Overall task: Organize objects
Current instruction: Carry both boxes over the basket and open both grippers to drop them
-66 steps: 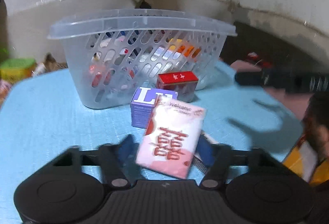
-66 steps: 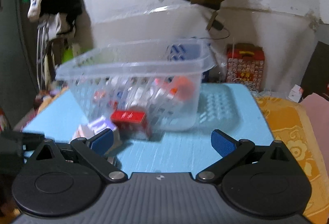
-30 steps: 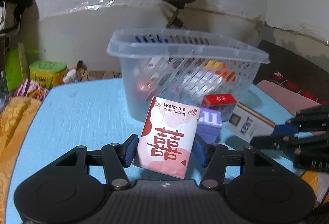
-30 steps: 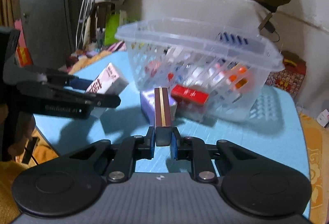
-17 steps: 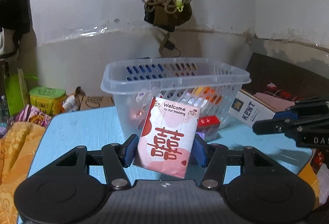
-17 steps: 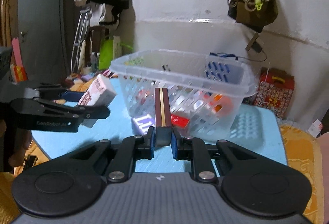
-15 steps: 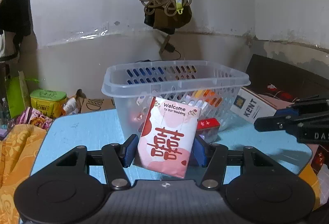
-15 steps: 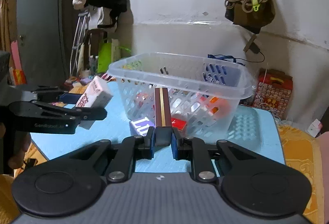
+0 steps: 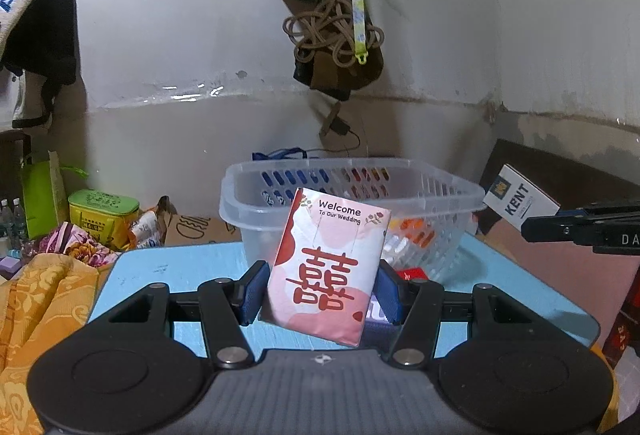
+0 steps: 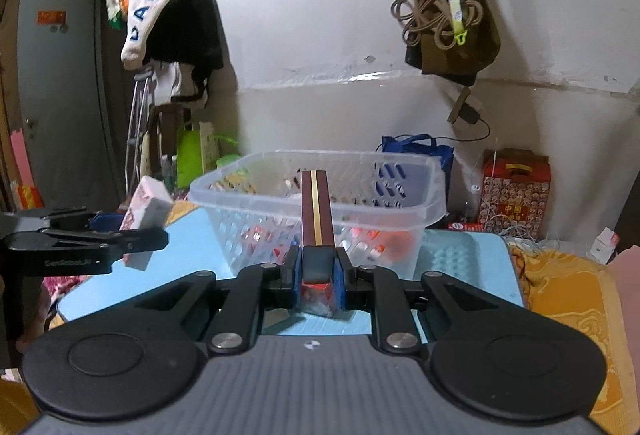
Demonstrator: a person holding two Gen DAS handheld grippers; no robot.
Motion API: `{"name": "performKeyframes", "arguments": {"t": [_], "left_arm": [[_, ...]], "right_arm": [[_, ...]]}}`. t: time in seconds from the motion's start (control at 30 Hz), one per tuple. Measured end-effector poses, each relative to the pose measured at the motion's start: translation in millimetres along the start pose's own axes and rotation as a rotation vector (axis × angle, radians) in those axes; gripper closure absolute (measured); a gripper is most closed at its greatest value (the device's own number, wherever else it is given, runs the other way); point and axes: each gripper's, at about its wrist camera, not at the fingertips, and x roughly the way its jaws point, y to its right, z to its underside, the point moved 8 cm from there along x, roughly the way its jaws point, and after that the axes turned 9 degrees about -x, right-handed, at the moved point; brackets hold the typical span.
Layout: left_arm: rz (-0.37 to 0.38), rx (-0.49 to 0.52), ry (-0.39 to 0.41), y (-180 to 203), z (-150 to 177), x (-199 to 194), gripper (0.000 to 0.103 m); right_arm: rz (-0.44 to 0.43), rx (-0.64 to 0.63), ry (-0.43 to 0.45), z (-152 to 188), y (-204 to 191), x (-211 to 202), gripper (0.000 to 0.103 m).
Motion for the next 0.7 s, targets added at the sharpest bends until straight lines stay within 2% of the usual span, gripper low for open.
{"name": "performKeyframes", "arguments": {"t": [0.47, 0.6, 0.7], "left_arm": [[0.011, -0.058, 0.109, 0.1, -42.8, -15.4, 0.043], [0.019, -0.087, 0.108, 2.7, -70.1, -0.5, 0.043], [0.035, -0.128, 0.096, 7.4, -94.9, 23.6, 0.043]], "right_arm": [[0.035, -0.009, 0.067, -27.4, 14.3, 5.0, 0.085], [0.045, -0.041, 0.083, -54.2, 17.3, 24.9, 0.085], [0.036, -0.041, 0.053, -71.7, 23.5, 55.9, 0.085]]}}
